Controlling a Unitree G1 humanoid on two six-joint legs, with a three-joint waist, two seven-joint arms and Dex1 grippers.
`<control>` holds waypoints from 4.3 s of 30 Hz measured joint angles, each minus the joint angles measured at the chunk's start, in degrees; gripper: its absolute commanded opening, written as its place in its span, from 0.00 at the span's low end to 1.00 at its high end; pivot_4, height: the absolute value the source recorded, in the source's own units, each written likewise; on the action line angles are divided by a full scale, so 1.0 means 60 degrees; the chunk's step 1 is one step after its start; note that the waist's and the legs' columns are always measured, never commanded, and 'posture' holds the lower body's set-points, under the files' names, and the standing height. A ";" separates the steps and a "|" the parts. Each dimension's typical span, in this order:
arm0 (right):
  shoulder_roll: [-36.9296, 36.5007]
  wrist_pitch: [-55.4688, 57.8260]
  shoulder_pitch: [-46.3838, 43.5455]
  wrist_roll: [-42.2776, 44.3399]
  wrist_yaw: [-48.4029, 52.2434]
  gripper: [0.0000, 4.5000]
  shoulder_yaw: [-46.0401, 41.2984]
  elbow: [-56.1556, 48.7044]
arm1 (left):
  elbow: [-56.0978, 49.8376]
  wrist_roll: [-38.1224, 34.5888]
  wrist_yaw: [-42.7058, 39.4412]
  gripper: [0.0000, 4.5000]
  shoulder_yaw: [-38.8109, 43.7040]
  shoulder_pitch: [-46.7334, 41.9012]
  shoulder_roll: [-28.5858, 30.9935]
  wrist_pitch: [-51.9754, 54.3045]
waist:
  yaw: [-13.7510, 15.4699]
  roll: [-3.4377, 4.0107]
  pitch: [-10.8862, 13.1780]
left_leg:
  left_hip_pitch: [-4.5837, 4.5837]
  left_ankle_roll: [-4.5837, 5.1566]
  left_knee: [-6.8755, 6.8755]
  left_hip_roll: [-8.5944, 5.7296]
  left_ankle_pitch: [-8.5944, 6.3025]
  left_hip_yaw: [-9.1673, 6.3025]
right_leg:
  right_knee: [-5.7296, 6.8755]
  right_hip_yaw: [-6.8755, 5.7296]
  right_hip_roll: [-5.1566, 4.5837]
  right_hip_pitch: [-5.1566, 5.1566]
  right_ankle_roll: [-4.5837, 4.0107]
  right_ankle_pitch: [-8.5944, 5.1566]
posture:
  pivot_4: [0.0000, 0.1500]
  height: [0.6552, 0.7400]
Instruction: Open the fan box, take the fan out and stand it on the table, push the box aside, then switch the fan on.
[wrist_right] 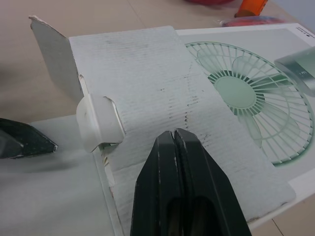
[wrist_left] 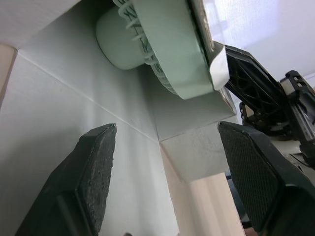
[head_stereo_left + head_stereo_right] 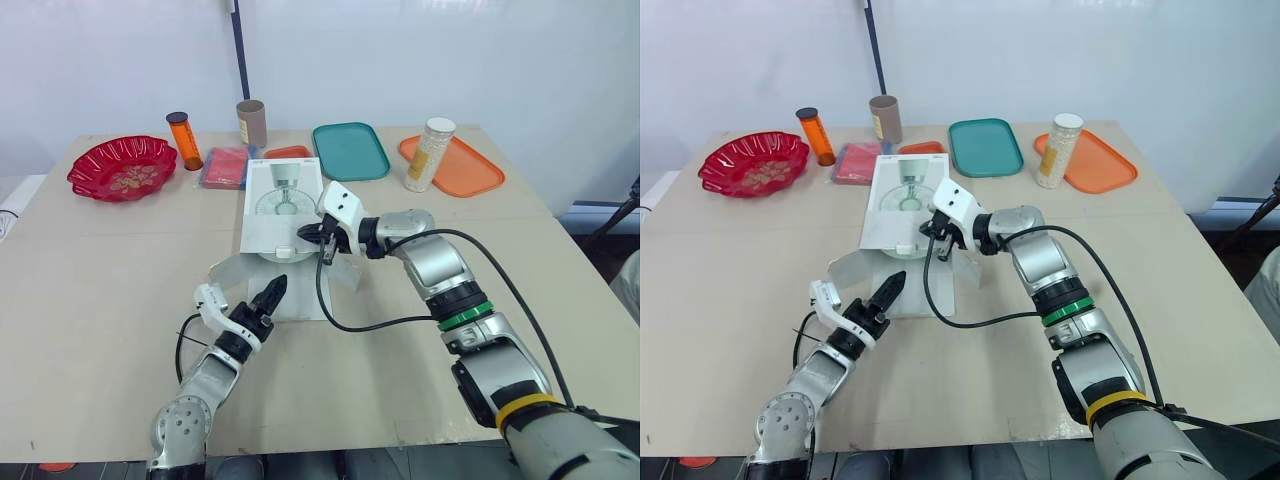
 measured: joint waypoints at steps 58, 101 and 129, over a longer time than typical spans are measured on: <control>-0.0139 0.0210 -0.0119 -0.0009 -0.0374 0.00 -0.0158 0.0003 | -0.0239 -0.1046 0.0067 0.78 0.0019 -0.0695 0.0042 0.0634 | 0.0149 -0.0002 0.0007 | -0.0021 -0.0019 -0.0009 -0.0004 0.0010 0.0000 | -0.0014 0.0000 -0.0004 -0.0016 0.0006 0.0001 | 1.00 1.00; -0.0374 0.0654 0.0221 -0.0009 -0.0292 0.00 -0.0158 -0.0768 | 0.3285 -0.0148 -0.0769 0.78 0.0215 -0.3092 -0.0455 -0.0724 | 0.0155 -0.0003 0.0008 | -0.0023 -0.0027 -0.0010 -0.0007 0.0014 -0.0001 | -0.0016 -0.0001 -0.0006 -0.0016 0.0009 0.0001 | 1.00 1.00; -0.0482 0.0785 0.0387 -0.0010 -0.0391 0.00 -0.0158 -0.1037 | 0.3417 0.0073 -0.1098 0.55 0.0312 -0.3039 -0.0481 -0.0298 | 0.0155 -0.0003 0.0008 | -0.0023 -0.0029 -0.0010 -0.0008 0.0016 -0.0003 | -0.0016 -0.0002 -0.0006 -0.0015 0.0010 0.0001 | 1.00 1.00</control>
